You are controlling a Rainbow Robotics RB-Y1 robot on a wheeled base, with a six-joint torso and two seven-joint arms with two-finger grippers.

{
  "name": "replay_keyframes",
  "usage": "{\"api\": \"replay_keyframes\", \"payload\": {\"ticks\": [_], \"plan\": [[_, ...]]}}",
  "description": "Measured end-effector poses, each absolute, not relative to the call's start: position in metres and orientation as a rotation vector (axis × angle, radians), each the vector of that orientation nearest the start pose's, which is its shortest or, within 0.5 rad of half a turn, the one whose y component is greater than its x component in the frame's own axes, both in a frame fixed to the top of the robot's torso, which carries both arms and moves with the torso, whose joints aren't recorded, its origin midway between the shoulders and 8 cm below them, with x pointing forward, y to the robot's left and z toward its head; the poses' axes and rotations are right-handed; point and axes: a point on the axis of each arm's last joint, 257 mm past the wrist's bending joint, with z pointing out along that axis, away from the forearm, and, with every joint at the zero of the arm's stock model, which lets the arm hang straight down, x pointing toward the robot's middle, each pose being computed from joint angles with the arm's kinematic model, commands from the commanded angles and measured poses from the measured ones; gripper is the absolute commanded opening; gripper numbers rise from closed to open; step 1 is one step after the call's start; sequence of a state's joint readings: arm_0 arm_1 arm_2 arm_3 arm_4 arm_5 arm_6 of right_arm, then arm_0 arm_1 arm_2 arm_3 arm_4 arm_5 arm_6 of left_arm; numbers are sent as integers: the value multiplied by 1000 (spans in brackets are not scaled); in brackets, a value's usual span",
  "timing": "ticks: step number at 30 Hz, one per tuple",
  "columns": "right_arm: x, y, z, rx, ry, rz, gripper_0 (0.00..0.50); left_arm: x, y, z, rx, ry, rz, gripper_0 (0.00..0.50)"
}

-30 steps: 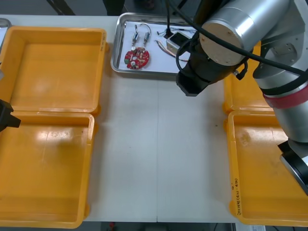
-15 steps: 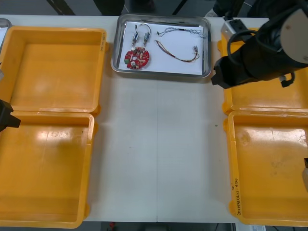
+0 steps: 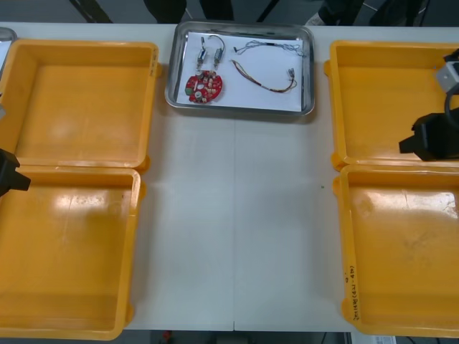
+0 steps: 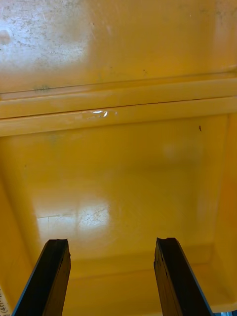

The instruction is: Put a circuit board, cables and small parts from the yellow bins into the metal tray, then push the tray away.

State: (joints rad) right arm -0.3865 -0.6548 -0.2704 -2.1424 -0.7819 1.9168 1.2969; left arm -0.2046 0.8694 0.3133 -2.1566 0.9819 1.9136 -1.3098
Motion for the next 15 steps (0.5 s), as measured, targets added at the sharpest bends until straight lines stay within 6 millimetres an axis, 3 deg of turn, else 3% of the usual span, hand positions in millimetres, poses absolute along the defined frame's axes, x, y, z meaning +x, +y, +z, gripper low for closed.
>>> {"api": "replay_keyframes", "payload": {"ticks": [6, 15], "plan": [[414, -356, -132, 66, 2560, 81, 500, 374, 369, -145, 119, 2694, -12, 500], [394, -380, -151, 155, 2598, 67, 500, 374, 369, -145, 119, 2694, -12, 500]]}}
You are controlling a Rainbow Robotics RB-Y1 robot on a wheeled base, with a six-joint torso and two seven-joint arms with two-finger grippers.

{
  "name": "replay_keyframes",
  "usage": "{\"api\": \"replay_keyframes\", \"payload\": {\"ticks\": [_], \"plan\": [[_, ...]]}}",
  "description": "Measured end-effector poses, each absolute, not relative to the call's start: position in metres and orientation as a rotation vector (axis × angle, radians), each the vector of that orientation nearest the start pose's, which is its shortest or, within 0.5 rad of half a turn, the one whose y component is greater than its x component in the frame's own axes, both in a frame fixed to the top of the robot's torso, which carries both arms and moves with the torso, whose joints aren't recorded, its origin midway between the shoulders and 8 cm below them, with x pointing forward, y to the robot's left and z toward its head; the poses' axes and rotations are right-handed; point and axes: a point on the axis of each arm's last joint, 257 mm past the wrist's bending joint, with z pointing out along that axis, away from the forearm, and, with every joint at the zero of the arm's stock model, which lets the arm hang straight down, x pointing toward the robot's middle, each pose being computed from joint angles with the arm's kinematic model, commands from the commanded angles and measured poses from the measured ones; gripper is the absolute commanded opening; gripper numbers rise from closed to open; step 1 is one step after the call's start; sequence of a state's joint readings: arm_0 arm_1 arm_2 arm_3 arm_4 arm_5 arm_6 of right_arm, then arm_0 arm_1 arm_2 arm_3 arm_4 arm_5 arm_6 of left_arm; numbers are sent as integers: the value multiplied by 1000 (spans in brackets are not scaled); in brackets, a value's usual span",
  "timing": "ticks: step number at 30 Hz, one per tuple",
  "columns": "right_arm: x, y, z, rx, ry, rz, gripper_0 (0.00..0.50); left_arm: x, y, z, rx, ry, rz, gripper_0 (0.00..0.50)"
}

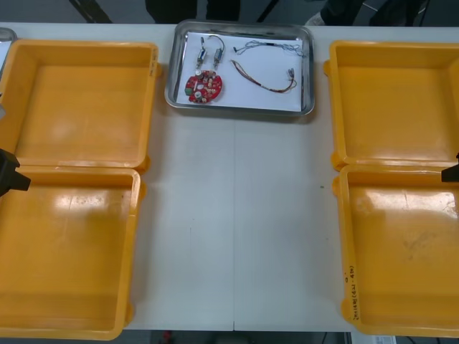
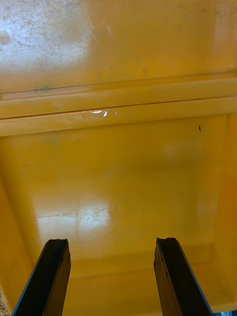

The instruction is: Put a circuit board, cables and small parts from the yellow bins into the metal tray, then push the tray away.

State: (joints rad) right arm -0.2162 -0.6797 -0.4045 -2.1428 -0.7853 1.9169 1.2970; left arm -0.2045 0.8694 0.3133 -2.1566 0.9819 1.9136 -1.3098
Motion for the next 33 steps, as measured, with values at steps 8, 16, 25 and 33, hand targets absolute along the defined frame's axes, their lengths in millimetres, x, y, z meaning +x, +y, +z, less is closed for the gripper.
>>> {"api": "replay_keyframes", "payload": {"ticks": [8, 16, 25, 33], "plan": [[387, -384, -161, 170, 2622, 63, 500, 374, 369, -145, 119, 2694, -12, 500], [384, -382, -164, 164, 2632, 76, 500, 374, 369, -145, 119, 2694, -12, 500], [383, -382, -165, 164, 2636, 77, 500, 374, 369, -145, 119, 2694, -12, 500], [383, -382, -165, 164, 2636, 77, 500, 374, 369, -145, 119, 2694, -12, 500]]}}
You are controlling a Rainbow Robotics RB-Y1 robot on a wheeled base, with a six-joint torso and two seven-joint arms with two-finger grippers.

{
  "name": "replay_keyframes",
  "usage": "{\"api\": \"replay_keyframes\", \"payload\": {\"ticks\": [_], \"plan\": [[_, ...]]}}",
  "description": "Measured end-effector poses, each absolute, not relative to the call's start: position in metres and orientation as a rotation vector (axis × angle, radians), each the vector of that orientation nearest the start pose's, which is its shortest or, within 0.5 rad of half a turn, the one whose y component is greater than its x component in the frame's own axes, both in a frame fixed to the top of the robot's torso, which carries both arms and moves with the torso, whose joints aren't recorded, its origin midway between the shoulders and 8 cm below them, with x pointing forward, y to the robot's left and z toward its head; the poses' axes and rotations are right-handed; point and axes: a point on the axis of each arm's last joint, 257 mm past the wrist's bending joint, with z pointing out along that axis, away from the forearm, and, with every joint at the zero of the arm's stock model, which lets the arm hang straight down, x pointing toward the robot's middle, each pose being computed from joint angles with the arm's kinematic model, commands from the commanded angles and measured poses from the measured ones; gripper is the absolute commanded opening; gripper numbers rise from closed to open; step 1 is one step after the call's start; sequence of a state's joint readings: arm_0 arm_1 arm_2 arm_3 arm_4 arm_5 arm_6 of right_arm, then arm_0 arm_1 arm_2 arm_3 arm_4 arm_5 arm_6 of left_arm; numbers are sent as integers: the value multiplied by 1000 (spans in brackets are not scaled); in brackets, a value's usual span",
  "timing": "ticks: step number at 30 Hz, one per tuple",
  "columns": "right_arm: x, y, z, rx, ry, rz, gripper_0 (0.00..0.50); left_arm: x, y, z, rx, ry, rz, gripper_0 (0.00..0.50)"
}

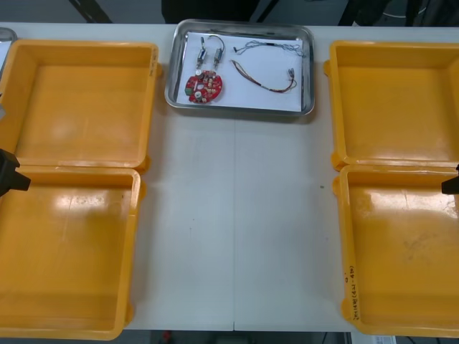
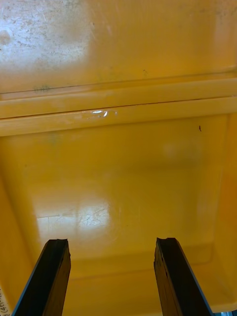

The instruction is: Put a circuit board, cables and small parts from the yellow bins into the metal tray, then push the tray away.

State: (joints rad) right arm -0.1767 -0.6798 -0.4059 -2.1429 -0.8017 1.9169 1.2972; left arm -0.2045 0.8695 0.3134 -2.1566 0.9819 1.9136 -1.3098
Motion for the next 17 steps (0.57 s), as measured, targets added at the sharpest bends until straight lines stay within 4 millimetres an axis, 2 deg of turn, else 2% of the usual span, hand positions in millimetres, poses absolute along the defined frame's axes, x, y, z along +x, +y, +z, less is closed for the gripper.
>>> {"api": "replay_keyframes", "payload": {"ticks": [17], "plan": [[382, -382, -166, 165, 2638, 77, 500, 374, 369, -145, 119, 2694, -12, 500]]}}
